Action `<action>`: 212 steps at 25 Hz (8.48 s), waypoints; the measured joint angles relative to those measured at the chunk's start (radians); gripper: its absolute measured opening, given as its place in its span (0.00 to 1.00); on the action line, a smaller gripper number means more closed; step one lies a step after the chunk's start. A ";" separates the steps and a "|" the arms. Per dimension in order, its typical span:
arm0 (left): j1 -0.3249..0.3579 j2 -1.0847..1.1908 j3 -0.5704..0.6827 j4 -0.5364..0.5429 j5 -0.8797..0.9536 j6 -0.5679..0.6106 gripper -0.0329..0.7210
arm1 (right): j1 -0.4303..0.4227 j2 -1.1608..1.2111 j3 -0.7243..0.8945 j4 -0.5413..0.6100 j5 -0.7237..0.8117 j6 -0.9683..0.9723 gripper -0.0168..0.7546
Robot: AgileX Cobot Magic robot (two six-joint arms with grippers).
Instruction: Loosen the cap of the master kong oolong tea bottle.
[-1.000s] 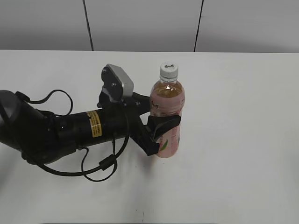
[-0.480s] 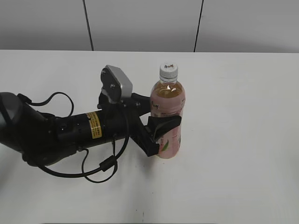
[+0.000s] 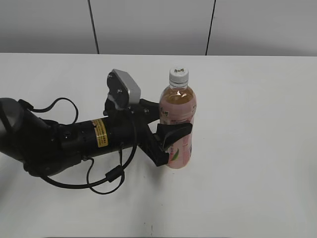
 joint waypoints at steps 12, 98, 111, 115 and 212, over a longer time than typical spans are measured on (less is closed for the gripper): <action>0.000 0.000 0.000 0.007 0.000 0.001 0.57 | 0.000 0.000 0.000 0.000 0.000 0.000 0.77; 0.121 -0.052 0.139 0.106 -0.085 0.045 0.57 | 0.740 1.912 -1.282 0.149 0.121 0.193 0.58; 0.121 -0.052 0.139 0.108 -0.085 0.045 0.57 | 0.742 1.912 -1.282 0.173 0.121 -0.012 0.37; 0.121 -0.050 0.139 0.108 -0.083 0.045 0.57 | 0.741 1.912 -1.283 0.187 0.121 -0.395 0.37; 0.121 -0.050 0.139 0.106 -0.081 0.047 0.56 | 0.742 1.910 -1.289 0.173 0.123 -1.011 0.37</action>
